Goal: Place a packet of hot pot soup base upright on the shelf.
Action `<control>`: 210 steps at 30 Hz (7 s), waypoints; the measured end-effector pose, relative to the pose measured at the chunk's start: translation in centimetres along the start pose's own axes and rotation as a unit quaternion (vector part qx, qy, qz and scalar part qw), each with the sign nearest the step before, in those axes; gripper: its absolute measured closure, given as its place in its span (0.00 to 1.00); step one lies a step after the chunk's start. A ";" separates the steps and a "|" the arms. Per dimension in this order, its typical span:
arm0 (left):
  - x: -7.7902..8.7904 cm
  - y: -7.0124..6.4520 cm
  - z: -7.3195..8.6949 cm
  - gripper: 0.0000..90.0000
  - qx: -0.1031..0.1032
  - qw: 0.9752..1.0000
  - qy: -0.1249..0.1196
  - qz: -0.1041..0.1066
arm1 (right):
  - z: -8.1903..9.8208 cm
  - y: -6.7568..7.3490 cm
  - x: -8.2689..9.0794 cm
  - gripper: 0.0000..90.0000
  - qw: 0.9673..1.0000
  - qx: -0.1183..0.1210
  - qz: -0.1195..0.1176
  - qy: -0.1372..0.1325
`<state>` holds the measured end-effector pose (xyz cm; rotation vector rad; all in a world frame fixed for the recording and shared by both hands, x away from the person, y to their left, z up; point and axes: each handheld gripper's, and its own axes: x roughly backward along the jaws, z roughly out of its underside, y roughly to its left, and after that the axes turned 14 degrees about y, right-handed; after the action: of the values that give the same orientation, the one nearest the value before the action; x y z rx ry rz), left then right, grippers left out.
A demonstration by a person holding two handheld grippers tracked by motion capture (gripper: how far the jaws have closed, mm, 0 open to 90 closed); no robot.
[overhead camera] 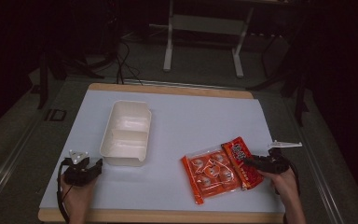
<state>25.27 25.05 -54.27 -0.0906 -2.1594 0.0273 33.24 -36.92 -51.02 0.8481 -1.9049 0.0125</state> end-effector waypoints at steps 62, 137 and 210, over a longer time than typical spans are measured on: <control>0.0 -0.2 0.0 0.53 -0.008 1.000 0.004 -0.008 | -7.0 3.3 -3.3 1.00 0.986 0.041 0.040 0.158; 0.2 -0.4 0.0 0.50 -0.008 1.000 -0.016 -0.014 | -18.2 12.5 -1.8 1.00 0.977 0.171 0.055 0.116; 0.2 -0.3 0.0 0.47 0.000 0.999 -0.028 -0.015 | -22.4 19.8 1.1 1.00 0.975 0.211 0.070 -0.021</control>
<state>25.13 24.74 -54.06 -0.0595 -2.2166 0.0122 39.67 -14.51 -32.25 0.9957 -2.0309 0.5036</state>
